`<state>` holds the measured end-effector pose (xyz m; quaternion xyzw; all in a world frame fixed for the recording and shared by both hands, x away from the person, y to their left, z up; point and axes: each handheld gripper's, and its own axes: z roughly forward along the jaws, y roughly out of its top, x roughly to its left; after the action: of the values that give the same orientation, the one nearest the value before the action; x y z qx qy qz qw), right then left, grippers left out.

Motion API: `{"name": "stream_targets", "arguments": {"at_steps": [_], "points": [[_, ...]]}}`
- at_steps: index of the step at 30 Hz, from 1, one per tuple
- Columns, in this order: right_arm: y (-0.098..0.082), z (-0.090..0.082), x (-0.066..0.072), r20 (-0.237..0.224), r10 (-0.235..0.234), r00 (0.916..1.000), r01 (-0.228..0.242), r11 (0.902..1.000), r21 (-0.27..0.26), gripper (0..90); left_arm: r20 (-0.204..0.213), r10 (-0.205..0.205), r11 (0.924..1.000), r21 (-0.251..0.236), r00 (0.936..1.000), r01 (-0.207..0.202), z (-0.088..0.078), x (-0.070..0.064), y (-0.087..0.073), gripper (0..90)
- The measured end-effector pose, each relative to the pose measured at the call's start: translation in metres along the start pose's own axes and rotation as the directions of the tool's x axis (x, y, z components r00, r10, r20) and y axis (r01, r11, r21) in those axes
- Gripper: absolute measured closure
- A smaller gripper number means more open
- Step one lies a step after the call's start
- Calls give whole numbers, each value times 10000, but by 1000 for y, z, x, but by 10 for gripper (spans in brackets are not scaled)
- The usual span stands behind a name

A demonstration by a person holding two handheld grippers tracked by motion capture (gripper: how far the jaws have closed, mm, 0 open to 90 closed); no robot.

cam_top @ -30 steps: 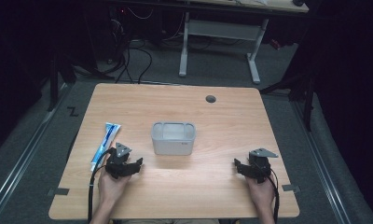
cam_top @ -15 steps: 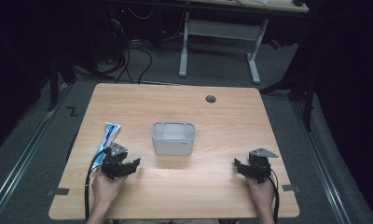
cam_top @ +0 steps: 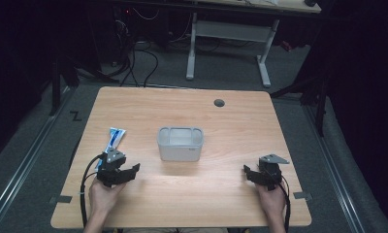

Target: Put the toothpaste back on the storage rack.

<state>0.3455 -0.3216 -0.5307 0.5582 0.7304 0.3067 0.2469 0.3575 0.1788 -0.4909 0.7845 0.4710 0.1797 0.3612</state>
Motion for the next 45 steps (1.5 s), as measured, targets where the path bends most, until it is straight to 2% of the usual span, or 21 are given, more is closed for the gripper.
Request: {"name": "stream_targets", "arguments": {"at_steps": [1,3,4,11,16,21,26,32,37,39,42,45], "points": [[0,0,0,-2,2,10000,-2,10000,0,308,-259,31,10000,-41,9997,-33,-4,0,0,402],[0,0,0,1,0,10000,0,10000,3,308,-801,379,9993,5,9961,-379,-7,-3,0,433],[0,0,0,0,2,10000,-2,10000,4,308,-873,433,9991,64,9952,-429,-8,-3,0,433],[0,0,0,-13,-1,10000,1,10000,3,307,-904,137,9999,35,9958,-134,-16,7,-1,449],[0,0,0,-16,-6,10000,6,10000,0,306,-1036,-16,10000,-18,9946,15,-22,16,-3,426],[0,0,0,-18,-5,10000,5,10000,5,306,-1176,-18,9997,-226,9931,-9,-28,22,-2,418],[0,0,0,-17,-7,10000,7,10000,5,306,-982,-344,9991,-270,9946,319,-30,31,0,382],[0,0,0,-27,-3,10000,3,10000,13,305,-1198,-282,9995,-155,9924,265,-34,36,0,362],[0,0,0,-33,-12,10000,12,10000,14,305,-1243,-441,9989,-242,9913,414,-38,43,2,348],[0,0,0,-34,-10,10000,10,10000,11,305,-1393,-442,9987,-306,9893,403,-39,46,4,358],[0,0,0,-29,-17,10000,17,10000,9,305,-1198,-617,9968,-583,9909,550,-42,51,7,420],[0,0,0,-34,-20,10000,20,10000,5,305,-1230,-604,9969,-574,9906,537,-42,54,10,427]]}}
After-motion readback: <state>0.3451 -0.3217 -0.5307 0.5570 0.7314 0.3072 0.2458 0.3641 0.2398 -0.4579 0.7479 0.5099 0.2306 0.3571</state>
